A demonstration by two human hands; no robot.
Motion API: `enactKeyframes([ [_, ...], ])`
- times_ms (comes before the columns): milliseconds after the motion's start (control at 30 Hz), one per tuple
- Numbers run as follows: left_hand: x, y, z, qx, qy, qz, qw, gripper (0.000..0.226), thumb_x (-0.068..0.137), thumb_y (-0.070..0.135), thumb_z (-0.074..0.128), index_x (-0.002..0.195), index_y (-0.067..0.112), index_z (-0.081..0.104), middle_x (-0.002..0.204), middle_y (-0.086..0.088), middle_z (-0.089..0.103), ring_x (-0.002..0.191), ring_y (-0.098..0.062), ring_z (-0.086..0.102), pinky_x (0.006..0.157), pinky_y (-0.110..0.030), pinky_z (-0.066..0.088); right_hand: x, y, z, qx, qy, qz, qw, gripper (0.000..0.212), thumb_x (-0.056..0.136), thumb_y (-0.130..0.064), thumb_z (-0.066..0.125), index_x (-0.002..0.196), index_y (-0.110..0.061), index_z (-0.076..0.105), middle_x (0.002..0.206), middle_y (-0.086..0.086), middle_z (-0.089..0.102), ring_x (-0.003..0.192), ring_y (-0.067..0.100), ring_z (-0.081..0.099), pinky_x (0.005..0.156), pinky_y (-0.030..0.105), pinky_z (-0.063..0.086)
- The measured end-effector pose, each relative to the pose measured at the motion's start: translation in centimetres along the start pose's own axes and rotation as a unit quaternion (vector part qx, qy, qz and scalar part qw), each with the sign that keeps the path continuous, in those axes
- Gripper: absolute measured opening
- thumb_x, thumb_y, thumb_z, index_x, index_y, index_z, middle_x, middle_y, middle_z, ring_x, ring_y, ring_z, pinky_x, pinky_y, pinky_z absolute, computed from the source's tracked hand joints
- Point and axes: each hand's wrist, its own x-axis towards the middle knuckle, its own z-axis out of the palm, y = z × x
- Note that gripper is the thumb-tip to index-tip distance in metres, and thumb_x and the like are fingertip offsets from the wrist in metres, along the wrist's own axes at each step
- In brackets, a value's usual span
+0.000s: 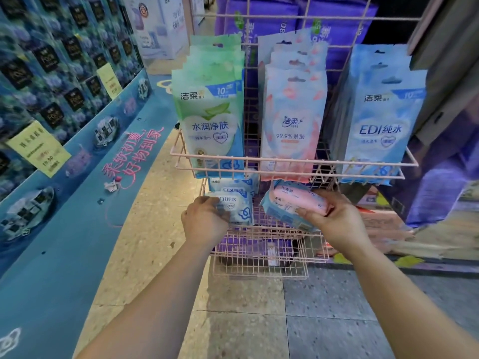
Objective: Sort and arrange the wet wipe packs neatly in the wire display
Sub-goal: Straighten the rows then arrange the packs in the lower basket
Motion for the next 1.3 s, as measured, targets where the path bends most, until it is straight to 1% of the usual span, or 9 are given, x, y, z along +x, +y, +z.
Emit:
enactKeyframes([
  [67,-0.8,0.6,-0.3,-0.094,0.013,0.022,0.995,0.051,0.080,0.052,0.064,0.124,0.024,0.061,0.131,-0.002,0.056,0.121,-0.024,0.051,0.102,-0.038,0.040,0.0,-0.3,0.3,0.007,-0.015,-0.012,1.000,0.057,0.070,-0.035,0.081,0.121,-0.020,0.059,0.112,0.004,0.061,0.097,0.020,0.059,0.083,0.034,0.052],
  [167,-2.1,2.6,-1.3,-0.351,-0.141,0.044,0.924,0.073,0.070,0.046,0.078,0.134,0.026,0.049,0.127,0.007,0.055,0.115,-0.012,0.054,0.097,-0.031,0.046,-0.3,-0.7,0.8,0.016,-0.069,-0.023,0.997,0.058,0.068,-0.042,0.080,0.120,-0.027,0.060,0.113,0.001,0.064,0.100,0.019,0.063,0.087,0.038,0.055],
  [333,-2.2,2.2,-1.3,-0.399,-0.185,-0.001,0.898,0.042,0.068,0.020,0.084,0.103,0.021,0.062,0.103,0.002,0.072,0.093,-0.013,0.069,0.085,-0.033,0.056,0.0,-0.5,0.3,0.105,-0.172,0.033,0.979,0.042,0.084,-0.033,0.067,0.123,-0.021,0.058,0.114,0.004,0.066,0.088,0.022,0.067,0.087,0.043,0.055],
  [433,-2.0,1.0,-1.7,-0.423,-0.150,-0.006,0.894,0.034,0.072,0.016,0.081,0.100,0.023,0.063,0.096,0.008,0.072,0.082,-0.001,0.070,0.072,-0.021,0.057,2.2,1.1,-0.7,-0.078,-0.075,0.087,0.990,0.043,0.085,-0.037,0.064,0.125,-0.023,0.054,0.121,0.001,0.061,0.099,0.025,0.064,0.088,0.036,0.053],
  [567,-2.1,0.6,-1.8,-0.449,-0.101,-0.028,0.887,0.032,0.076,0.008,0.077,0.101,0.019,0.062,0.091,0.011,0.068,0.066,0.012,0.064,0.053,-0.005,0.048,3.7,1.3,0.8,-0.306,-0.149,0.084,0.937,0.060,0.080,-0.041,0.066,0.133,-0.025,0.043,0.132,0.007,0.045,0.117,0.022,0.051,0.100,0.034,0.044],
  [767,-2.8,0.7,-1.8,-0.456,-0.071,-0.061,0.885,0.031,0.077,0.009,0.076,0.101,0.022,0.061,0.091,0.012,0.068,0.078,0.001,0.063,0.050,-0.006,0.048,6.1,3.7,2.4,-0.205,-0.098,0.052,0.973,0.062,0.078,-0.039,0.067,0.132,-0.033,0.040,0.129,-0.001,0.046,0.116,0.021,0.053,0.096,0.031,0.045],
  [967,-2.9,0.3,-2.4,-0.454,-0.082,-0.068,0.885,0.028,0.079,0.013,0.075,0.090,0.032,0.060,0.091,0.014,0.068,0.083,0.000,0.064,0.052,-0.007,0.048,6.8,3.9,1.4,0.012,-0.127,0.140,0.982,0.055,0.083,-0.046,0.062,0.122,-0.008,0.053,0.097,0.013,0.067,0.063,0.025,0.067,0.055,0.034,0.049],
  [1100,-3.0,0.4,-2.5,-0.446,-0.080,-0.069,0.889,0.027,0.079,0.014,0.075,0.088,0.033,0.059,0.089,0.016,0.067,0.083,0.002,0.063,0.052,-0.006,0.048,7.8,3.4,1.4,-0.138,-0.010,0.179,0.974,0.041,0.100,-0.025,0.036,0.135,-0.005,0.042,0.124,0.021,0.060,0.110,0.036,0.060,0.081,0.036,0.048],
  [1300,-3.0,0.3,-2.7,-0.443,-0.080,-0.069,0.890,0.028,0.078,0.013,0.076,0.089,0.033,0.059,0.090,0.016,0.068,0.071,0.010,0.065,0.053,-0.007,0.049,6.9,3.5,2.9,-0.111,-0.080,0.122,0.983,0.069,0.076,-0.050,0.069,0.131,-0.014,0.047,0.125,0.006,0.061,0.107,0.024,0.060,0.088,0.027,0.043],
])
